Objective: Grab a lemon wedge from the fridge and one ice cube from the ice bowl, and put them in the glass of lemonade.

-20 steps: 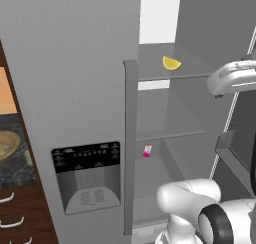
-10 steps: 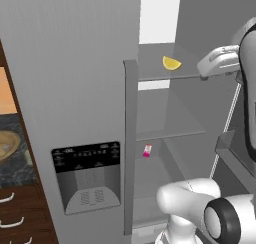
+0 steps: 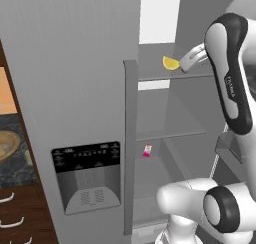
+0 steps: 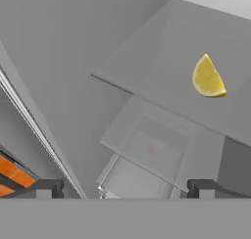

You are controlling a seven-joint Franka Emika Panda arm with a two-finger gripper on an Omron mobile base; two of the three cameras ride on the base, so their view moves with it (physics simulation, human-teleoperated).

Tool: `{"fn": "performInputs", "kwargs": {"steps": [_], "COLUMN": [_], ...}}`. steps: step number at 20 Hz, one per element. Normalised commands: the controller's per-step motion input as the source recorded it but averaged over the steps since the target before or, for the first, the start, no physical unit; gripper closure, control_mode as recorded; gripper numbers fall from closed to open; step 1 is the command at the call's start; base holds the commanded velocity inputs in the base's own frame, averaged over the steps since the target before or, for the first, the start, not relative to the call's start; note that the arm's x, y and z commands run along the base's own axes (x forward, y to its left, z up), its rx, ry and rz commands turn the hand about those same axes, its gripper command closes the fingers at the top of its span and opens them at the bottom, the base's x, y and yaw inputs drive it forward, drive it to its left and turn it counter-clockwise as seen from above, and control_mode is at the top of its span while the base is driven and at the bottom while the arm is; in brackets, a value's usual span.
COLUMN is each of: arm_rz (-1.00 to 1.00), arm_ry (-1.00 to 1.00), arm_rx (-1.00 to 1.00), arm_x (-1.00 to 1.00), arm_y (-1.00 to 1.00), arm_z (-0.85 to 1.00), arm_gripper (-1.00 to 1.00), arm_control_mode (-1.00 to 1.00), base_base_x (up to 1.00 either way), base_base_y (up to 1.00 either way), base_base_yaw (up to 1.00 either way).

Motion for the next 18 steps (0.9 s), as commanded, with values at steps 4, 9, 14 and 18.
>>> {"fn": "performInputs", "kwargs": {"steps": [4,9,14,18], "arm_rz": [0.03,0.00,-0.01,-0.09], "arm_ry": [-0.02,-0.03,0.00,0.00], "arm_rx": [-0.04,0.00,0.00,0.05], "arm_x": [0.54,0.55,0.31,0.47], "arm_y": [-0.04,0.00,-0.20,-0.27], "arm_z": [-0.27,-0.22,-0.01,0.00], "arm_gripper": [-1.00,-1.00,-1.00,-1.00], "arm_control_mode": [-1.00,-1.00,-1.00,-1.00], "base_base_x": [0.00,0.00,0.00,0.00], "base_base_y": [0.00,0.00,0.00,0.00], "base_base_yaw": [0.00,0.00,0.00,0.00]}}
